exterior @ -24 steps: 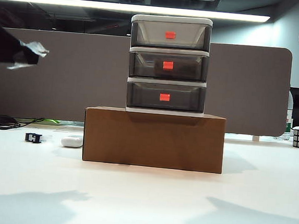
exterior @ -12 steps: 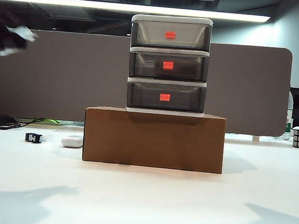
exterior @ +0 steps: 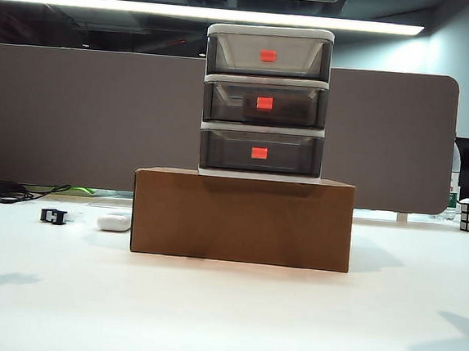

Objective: Open the second layer of the drawer on the table, pick up a pack of napkins on the table and put it in, and finally close the drawer.

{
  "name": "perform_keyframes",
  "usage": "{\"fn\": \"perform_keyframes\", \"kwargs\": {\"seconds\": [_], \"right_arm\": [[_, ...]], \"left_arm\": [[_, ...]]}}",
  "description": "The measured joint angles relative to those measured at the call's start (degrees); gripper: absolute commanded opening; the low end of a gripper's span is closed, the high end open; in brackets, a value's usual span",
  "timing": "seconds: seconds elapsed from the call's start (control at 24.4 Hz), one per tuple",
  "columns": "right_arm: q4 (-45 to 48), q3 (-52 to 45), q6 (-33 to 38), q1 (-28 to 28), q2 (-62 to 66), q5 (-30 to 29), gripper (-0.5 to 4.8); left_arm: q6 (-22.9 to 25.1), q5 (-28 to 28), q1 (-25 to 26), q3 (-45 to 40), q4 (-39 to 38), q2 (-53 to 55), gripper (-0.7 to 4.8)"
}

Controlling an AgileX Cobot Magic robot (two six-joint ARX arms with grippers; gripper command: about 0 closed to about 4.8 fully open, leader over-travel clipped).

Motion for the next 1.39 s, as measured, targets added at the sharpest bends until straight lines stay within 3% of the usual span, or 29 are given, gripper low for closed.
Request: {"fn": "perform_keyframes", "kwargs": {"seconds": [0.21, 0.33, 0.49, 0.62, 1.39], "right_arm": [[0.79, 0.0, 0.04, -0.68, 0.0, 0.26, -0.05], [1.4, 0.0, 0.17, -0.7, 0.0, 0.59, -0.05], [3.43, 0.0, 0.2, -0.72, 0.0, 6.08, -0.05], [4.59, 0.0, 0.22, -0.72, 0.0, 6.51, -0.05], [3.02, 0.0, 0.2, -0.7, 0.0, 5.62, -0.05]], "left_arm": [[0.28, -0.66, 0.52, -0.02, -0.24, -0.09, -0.06], [2.05, -3.98, 0.5, -0.02, -0.59, -0.09, -0.06], [2.45, -7.69, 0.55, -0.02, 0.02, -0.09, -0.06], [2.45, -9.29, 0.52, -0.02, 0.22, -0.09, -0.06], [2.03, -9.68, 0.52, -0.02, -0.26, -0.09, -0.06]]}}
